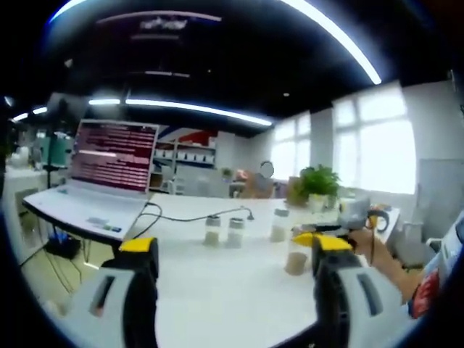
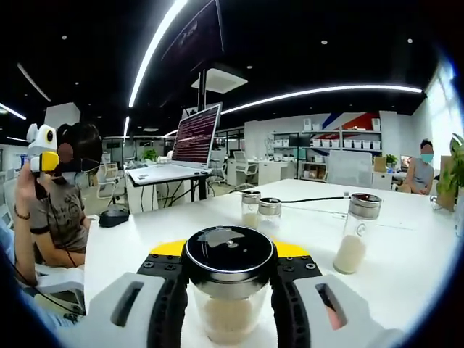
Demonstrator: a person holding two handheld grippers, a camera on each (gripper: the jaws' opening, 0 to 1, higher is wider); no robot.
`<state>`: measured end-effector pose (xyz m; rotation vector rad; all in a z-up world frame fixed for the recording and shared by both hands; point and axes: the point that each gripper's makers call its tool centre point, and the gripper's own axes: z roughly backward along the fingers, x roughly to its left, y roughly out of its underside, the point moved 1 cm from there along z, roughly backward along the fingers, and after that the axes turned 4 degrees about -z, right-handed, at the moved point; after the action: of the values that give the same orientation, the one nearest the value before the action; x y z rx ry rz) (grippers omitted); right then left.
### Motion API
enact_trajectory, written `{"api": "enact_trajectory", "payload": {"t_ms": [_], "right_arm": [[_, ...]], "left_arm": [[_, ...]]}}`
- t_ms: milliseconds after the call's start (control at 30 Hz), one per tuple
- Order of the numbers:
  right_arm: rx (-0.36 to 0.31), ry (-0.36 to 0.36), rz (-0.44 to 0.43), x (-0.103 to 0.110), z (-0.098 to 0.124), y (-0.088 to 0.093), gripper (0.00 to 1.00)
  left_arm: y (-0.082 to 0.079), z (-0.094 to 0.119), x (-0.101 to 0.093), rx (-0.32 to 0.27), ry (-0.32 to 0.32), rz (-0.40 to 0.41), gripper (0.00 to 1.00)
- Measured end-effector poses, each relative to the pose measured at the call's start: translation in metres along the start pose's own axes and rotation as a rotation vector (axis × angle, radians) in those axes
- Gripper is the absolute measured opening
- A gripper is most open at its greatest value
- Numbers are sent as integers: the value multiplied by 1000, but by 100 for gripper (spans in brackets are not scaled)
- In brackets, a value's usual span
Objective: Rotate the seasoning bottle until the label or dispensing opening points toward the visible target arrow and the bottle remains upright within the marked orientation range
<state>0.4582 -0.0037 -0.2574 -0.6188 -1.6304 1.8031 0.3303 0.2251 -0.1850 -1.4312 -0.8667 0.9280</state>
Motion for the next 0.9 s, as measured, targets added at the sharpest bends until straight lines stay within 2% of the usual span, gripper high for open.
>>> {"api": "enact_trajectory", "payload": {"t_ms": [133,400,667,900], "right_arm": [[-1,21,-2,0,-1,0,43],[-11,67,-3,-2,-1,0,43],[-18,131,-7,-5,-1,0,43],[-25,205,-15,-8,1,2,43]], "left_arm": [[-1,1,4,-6,-10,5,100],[-6,-1,-3,-43,31,25,100],[-12,-2,-5,-66,26,-40,100],[-14,-2,-15,-80,64,-48,100]]}}
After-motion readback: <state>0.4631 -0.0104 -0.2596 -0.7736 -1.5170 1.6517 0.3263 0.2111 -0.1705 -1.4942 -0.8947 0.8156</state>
